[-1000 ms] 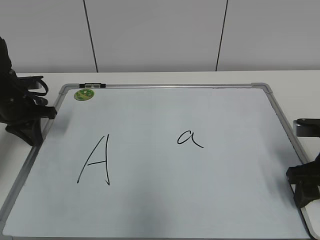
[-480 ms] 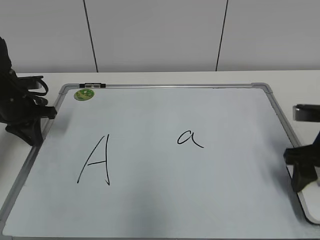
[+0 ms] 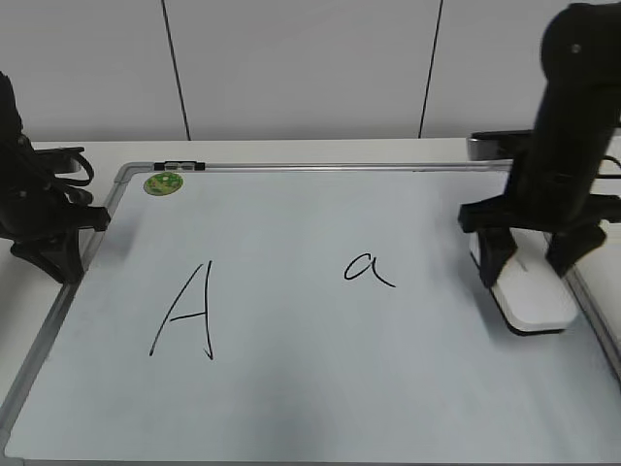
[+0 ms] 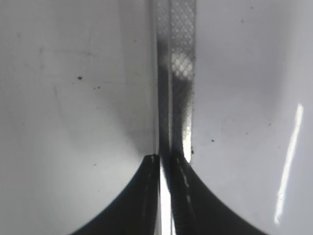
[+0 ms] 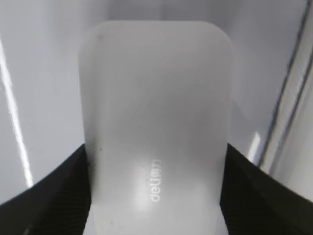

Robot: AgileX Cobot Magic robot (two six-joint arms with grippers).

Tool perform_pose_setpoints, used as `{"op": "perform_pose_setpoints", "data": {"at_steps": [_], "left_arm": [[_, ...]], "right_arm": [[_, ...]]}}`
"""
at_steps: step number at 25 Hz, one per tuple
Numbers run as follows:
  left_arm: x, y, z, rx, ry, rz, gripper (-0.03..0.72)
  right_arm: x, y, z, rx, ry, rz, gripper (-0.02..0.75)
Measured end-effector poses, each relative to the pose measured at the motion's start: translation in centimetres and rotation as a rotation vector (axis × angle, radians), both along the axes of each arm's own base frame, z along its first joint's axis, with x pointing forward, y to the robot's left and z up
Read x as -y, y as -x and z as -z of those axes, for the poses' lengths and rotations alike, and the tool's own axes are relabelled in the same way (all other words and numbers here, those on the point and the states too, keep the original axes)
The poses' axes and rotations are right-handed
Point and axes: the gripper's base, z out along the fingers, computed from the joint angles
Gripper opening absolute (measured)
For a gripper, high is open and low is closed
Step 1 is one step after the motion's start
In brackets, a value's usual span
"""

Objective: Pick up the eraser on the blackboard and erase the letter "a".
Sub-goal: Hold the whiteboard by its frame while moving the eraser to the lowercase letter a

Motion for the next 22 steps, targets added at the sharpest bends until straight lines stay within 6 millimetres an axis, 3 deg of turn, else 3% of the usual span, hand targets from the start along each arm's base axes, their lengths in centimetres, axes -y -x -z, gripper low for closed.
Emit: {"op": "perform_pose_setpoints", "data": {"at_steps": [5,11,18,22], "left_arm": [[0.0,0.0,0.0,0.000,0.001,-0.001,0.055],[0.0,0.0,0.0,-0.002,0.001,-0.001,0.055],[0.0,0.0,0.0,-0.002,0.001,-0.001,0.055],[0.0,0.0,0.0,-0.002,0.001,-0.001,0.055]], "right_arm": [[-3.7,-4.1,1.5,0.042,-0.003,-0.075,0.522],[-5.3,-7.0,4.0,0.041,-0.018,-0.083,0.522],[-6.0,-7.5,4.5,0.013,-0.028,-0.098,0.522],[-7.5,-7.2,4.8,0.011,-0.013,-0.155,0.522]]}}
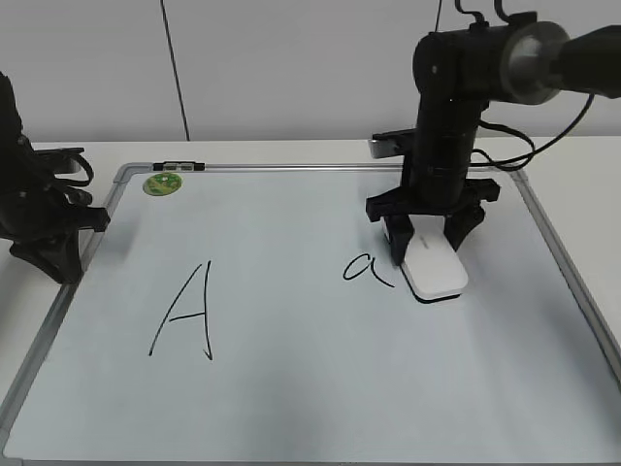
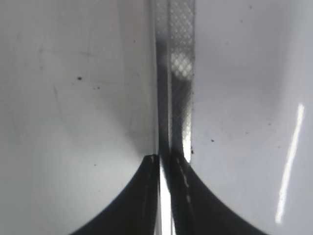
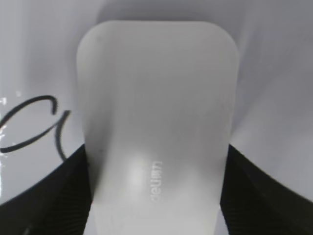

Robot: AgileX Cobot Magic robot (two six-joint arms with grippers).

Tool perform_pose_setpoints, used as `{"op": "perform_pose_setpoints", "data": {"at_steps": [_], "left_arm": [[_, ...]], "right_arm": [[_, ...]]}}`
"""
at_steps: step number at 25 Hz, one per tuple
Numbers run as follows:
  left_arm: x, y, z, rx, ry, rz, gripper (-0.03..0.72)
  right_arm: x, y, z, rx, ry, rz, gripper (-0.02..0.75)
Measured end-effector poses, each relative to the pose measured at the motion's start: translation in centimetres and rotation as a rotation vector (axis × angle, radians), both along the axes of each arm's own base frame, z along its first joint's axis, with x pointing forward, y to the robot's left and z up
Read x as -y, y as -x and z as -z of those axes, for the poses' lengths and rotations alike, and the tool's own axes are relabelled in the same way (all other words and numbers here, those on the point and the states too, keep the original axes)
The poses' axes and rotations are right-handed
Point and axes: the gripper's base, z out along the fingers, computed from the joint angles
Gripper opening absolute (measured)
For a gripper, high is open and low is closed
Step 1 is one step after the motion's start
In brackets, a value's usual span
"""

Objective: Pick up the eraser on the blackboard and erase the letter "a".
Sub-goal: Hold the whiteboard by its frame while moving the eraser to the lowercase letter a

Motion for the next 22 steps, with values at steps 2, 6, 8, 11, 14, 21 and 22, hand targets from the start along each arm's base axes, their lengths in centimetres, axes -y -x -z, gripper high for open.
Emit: {"op": "perform_pose_setpoints", "data": {"at_steps": [2,6,8,11,14,21,22], "left_arm": [[0.0,0.0,0.0,0.000,0.000,0.000,0.055],[0.0,0.0,0.0,0.000,0.000,0.000,0.055],[0.0,0.0,0.0,0.000,0.000,0.000,0.055],[0.0,0.0,0.0,0.000,0.000,0.000,0.055],[0.0,0.0,0.0,0.000,0.000,0.000,0.055],[0.0,0.0,0.0,0.000,0.000,0.000,0.056],[0.0,0.0,0.0,0.000,0.000,0.000,0.056]], "right_arm": [[-1.6,0.5,0.2,0.001,0.005,-0.046,0.522],[-4.9,1.7,0.4,0.009,0.002,-0.129,0.522],[-6.5,2.5,0.4,0.008,-0.012,-0.169,0.522],[-8.3,3.5,0.4,-0.004,-0.038,-0.213,0.522],[-9.9,4.5,0.4,-0.025,-0.083,-0.237,0.522],[-10.8,4.7,-0.3,-0.024,-0.145,-0.247,0.522],[-10.9,4.6,-0.6,-0.011,-0.145,-0.252,0.522]]}}
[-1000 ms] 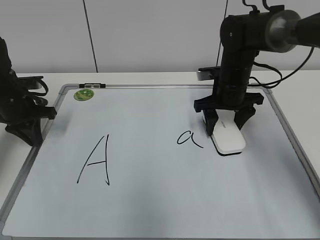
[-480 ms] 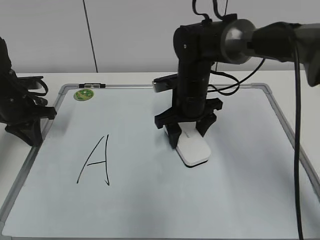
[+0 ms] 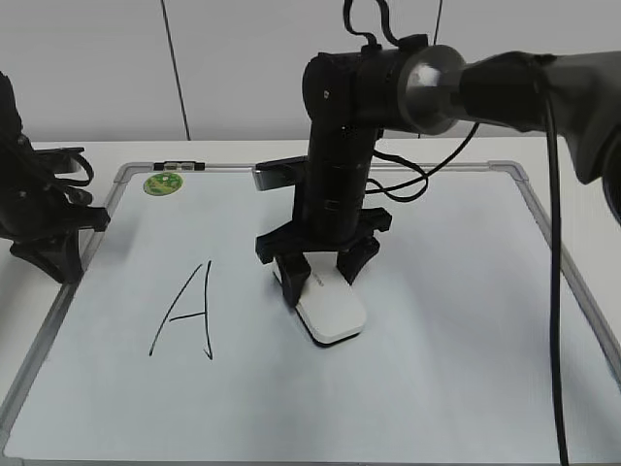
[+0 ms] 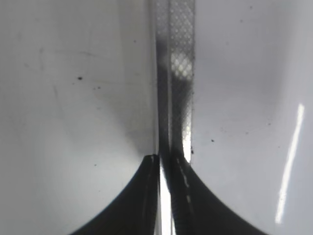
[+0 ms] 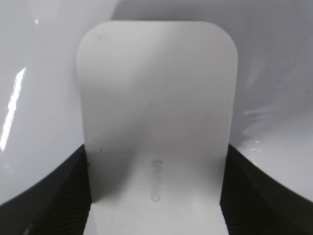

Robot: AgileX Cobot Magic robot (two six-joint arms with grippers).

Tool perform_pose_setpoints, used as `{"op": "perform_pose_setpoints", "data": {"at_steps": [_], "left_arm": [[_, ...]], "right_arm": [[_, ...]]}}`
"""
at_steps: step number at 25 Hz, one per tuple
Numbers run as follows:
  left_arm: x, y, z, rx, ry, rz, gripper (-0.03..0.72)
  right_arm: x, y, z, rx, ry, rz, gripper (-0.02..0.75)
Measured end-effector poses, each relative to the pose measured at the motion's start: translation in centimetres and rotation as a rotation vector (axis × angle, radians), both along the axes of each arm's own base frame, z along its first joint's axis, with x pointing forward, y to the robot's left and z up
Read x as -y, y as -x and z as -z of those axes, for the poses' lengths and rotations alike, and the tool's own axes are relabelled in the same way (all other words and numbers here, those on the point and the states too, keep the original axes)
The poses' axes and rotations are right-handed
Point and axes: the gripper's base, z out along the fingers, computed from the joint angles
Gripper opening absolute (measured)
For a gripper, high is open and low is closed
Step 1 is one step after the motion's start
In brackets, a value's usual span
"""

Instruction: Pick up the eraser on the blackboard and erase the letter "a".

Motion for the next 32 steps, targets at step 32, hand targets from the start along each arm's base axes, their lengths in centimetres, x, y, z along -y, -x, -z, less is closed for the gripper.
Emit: {"op": "perform_pose_setpoints", "data": {"at_steps": [32], "left_arm": [[0.0,0.0,0.0,0.000,0.002,-0.001,0.057]], "right_arm": [[24.1,1.0,-6.3,0.018,0.118,0.504,0.522]]}}
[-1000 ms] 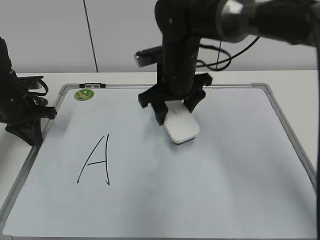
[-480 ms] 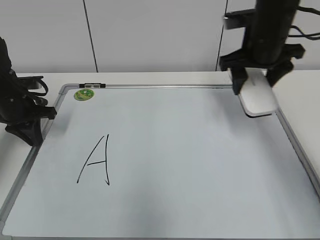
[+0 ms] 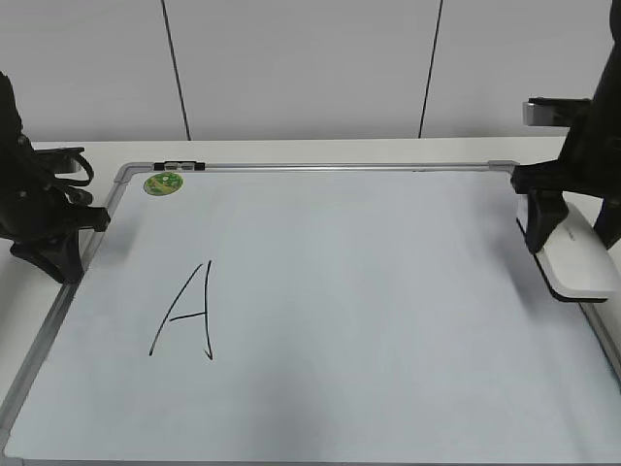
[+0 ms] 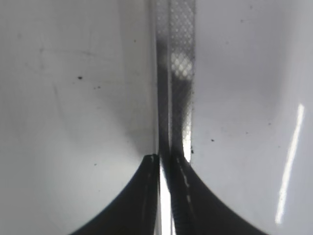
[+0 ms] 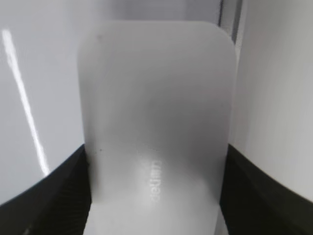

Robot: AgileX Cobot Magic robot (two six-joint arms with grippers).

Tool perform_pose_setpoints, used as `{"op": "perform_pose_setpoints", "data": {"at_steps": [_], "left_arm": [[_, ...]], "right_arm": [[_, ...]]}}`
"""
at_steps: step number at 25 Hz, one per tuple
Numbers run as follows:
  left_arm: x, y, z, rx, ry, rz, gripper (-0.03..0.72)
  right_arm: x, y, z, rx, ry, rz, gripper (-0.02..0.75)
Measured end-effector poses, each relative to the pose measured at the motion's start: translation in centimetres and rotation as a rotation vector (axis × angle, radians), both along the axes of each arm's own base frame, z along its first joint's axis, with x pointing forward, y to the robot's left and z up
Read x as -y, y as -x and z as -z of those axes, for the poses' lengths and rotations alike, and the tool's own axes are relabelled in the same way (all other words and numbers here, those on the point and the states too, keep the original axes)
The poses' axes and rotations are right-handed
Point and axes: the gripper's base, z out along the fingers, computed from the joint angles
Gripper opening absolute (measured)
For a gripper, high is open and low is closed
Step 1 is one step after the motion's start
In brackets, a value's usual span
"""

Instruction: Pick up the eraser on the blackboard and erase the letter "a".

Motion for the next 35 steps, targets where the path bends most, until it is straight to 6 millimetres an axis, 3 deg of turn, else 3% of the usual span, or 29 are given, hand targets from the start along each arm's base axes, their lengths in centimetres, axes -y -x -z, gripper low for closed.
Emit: {"op": "perform_pose_setpoints", "data": {"at_steps": [7,16,21,27,35], "left_arm": [[0.0,0.0,0.0,-0.002,0.000,0.000,0.057],[0.0,0.0,0.0,-0.002,0.000,0.000,0.064],[0.0,0.0,0.0,-0.002,0.000,0.000,0.064],[0.0,0.0,0.0,-0.002,0.001,0.000,0.064],[0.0,0.0,0.0,-0.002,0.001,0.000,0.064]], "right_arm": [[0.7,-0.5,1.6,-0.030,0.025,-0.001,0.522],[0.7,-0.6,1.8,-0.021,0.028,-0.004,0.522],[0.7,-1.3,2.1,0.035,0.023,0.000,0.522],[0.6,-2.2,4.2,-0.007,0.021,0.001,0.522],[0.6,-3.8,4.8,-0.021,0.019,0.002,0.522]]}}
